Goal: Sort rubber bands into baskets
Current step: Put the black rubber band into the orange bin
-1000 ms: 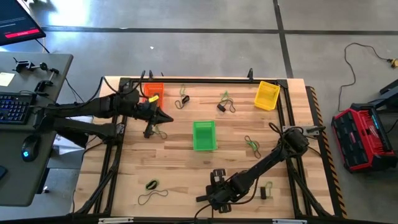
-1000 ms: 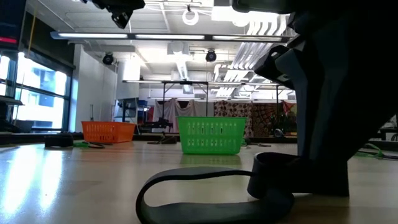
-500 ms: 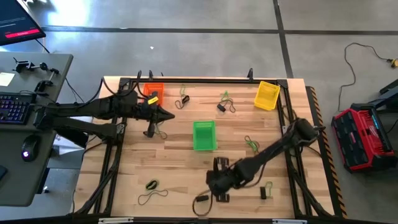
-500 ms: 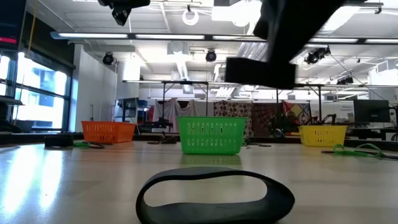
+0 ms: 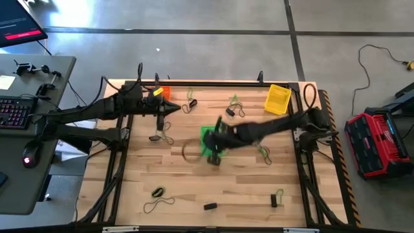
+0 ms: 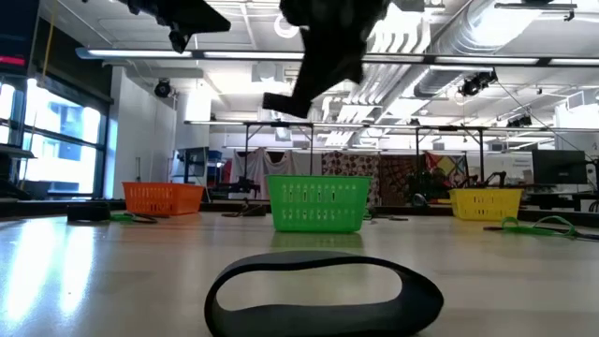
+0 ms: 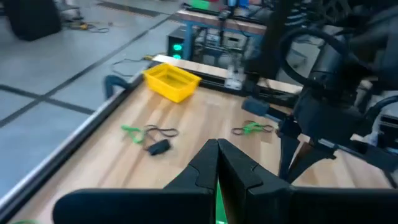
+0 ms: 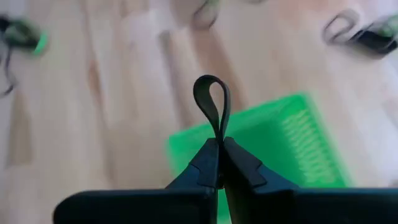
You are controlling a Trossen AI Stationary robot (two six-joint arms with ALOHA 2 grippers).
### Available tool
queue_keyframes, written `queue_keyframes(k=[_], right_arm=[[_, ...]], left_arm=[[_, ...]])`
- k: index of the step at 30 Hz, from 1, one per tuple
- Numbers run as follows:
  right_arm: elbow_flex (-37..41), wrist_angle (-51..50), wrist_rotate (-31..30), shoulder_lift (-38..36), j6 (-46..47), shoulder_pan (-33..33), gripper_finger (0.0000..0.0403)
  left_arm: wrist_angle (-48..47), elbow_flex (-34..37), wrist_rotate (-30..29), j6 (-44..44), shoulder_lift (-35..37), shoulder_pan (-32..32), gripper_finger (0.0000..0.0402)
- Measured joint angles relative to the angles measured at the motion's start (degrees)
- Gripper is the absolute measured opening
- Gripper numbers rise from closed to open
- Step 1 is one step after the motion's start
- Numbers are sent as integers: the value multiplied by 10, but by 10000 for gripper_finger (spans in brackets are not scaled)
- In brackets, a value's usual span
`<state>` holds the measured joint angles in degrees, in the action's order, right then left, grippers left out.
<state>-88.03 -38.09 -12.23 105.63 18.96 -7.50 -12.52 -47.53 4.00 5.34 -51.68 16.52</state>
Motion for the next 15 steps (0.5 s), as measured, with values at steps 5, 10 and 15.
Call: queue_keyframes(k=[5,10,15], right_arm=[[0,107,64,-1,-60,76,0],[0,188,138,-2,-128,134,0],[0,182,194,-4,-181,182,0]], left_arm=[[-1,0,48,7,-15,46,0],[-2,0,61,38,-36,57,0],[13,0,64,42,-46,57,12]])
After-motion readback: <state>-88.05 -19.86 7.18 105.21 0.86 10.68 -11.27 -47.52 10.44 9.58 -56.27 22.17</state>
